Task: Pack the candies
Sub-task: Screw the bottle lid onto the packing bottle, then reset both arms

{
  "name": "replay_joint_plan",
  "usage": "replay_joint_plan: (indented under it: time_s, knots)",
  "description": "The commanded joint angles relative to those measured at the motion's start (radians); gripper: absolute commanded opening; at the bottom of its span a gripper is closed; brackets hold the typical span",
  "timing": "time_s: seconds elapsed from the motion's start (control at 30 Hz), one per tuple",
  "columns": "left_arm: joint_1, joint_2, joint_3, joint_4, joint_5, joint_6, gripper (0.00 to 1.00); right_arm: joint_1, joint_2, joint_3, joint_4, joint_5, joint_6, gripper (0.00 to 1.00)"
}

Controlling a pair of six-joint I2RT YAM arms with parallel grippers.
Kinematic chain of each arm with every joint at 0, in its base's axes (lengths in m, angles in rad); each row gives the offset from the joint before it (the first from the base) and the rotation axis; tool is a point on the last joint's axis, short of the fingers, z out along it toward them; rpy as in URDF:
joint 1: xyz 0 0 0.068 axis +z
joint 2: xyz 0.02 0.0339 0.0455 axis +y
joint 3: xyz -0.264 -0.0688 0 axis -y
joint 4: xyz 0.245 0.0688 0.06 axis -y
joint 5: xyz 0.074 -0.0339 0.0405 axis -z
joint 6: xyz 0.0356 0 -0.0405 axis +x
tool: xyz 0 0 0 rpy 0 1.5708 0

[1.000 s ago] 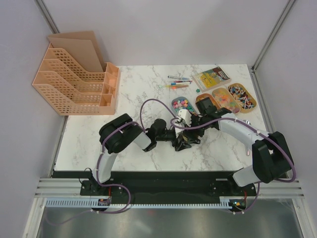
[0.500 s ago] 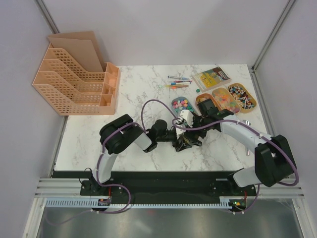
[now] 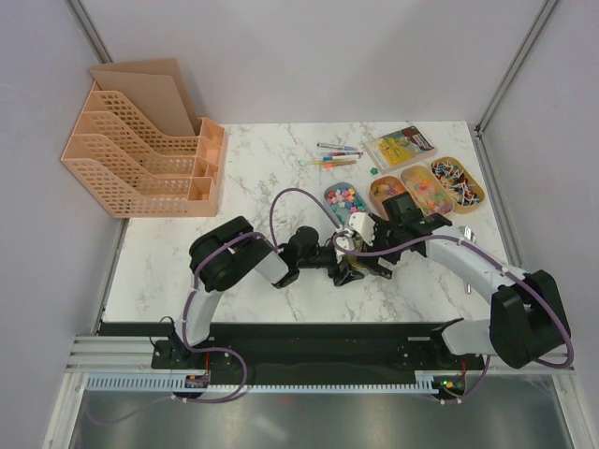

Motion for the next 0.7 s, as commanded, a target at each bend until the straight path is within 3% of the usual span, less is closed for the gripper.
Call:
replay_joint_plan:
  time_s: [0.0,0.2,0.37,0.5,0.57,0.67]
  knots:
    - [0.018,0.09,-0.053,-0.307,-0.124,0.053,0.02,-0.065,-0.013,-0.062,-0.196,0.142,-0.083,0.98]
    - [0.018,0.092,-0.053,-0.312,-0.125,0.056,0.02,-0.137,-0.116,-0.03,-0.3,0.11,-0.214,0.98]
    - [0.018,0.096,-0.051,-0.316,-0.127,0.061,0.02,-0.138,-0.153,0.077,-0.337,-0.045,-0.239,0.95]
    - [0.013,0.081,-0.051,-0.341,-0.127,0.061,0.02,-0.139,-0.133,0.167,-0.346,-0.177,-0.231,0.8]
    - [0.012,0.076,-0.047,-0.37,-0.128,0.058,0.02,-0.136,-0.117,0.204,-0.348,-0.215,-0.226,0.65]
    - [0.012,0.07,-0.027,-0.427,-0.122,0.056,0.14,-0.109,-0.053,0.235,-0.352,-0.246,-0.208,0.47]
